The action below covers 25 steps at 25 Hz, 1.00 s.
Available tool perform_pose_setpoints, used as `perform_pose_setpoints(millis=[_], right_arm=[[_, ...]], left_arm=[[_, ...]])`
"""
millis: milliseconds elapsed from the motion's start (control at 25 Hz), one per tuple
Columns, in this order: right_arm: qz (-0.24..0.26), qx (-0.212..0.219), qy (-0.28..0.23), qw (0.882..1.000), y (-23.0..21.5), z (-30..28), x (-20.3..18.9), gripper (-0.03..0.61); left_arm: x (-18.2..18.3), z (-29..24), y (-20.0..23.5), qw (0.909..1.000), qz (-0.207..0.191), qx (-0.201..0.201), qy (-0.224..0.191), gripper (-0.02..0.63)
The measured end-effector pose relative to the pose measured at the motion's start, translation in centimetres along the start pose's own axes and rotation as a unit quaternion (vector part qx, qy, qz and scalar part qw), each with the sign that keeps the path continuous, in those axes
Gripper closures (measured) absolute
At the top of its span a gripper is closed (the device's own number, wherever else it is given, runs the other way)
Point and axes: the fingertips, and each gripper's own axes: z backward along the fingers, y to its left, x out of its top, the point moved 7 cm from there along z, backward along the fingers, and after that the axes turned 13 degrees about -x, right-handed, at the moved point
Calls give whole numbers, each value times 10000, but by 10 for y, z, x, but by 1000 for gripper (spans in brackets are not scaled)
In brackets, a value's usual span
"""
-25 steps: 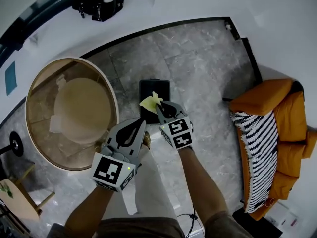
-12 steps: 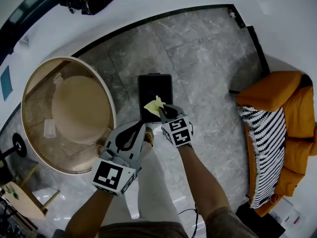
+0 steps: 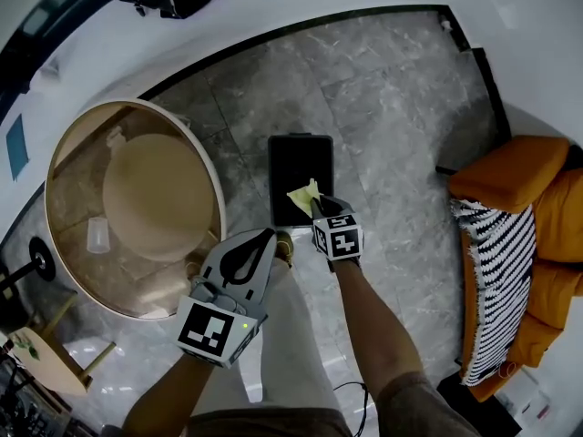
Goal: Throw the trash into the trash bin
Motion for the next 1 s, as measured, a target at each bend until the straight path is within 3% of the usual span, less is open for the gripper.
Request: perform_pose_setpoints(millis=[240, 440, 560, 800, 880, 1000], right_arm=[[-205, -94, -202, 9995, -3, 0, 11, 513], [-398, -190, -304, 9986, -6, 2, 16, 365], [-369, -222, -306, 9986, -6, 5, 18, 312], [-463, -139, -488, 9976, -1, 21, 31, 322], [-520, -115, -657, 9964, 2, 37, 41, 356], [-453, -73, -1032, 9936, 8, 71, 63, 460]], left_arm=[[-2, 1, -1, 9999, 115, -47, 2, 597], [-1, 4, 1, 9999, 59, -150, -9, 597], [2, 6, 0, 9999, 59, -152, -35, 597], [5, 17, 0, 9999, 93, -83, -79, 597], [9, 22, -2, 9999, 103, -55, -125, 597], [18, 31, -8, 9998, 121, -34, -145, 597]])
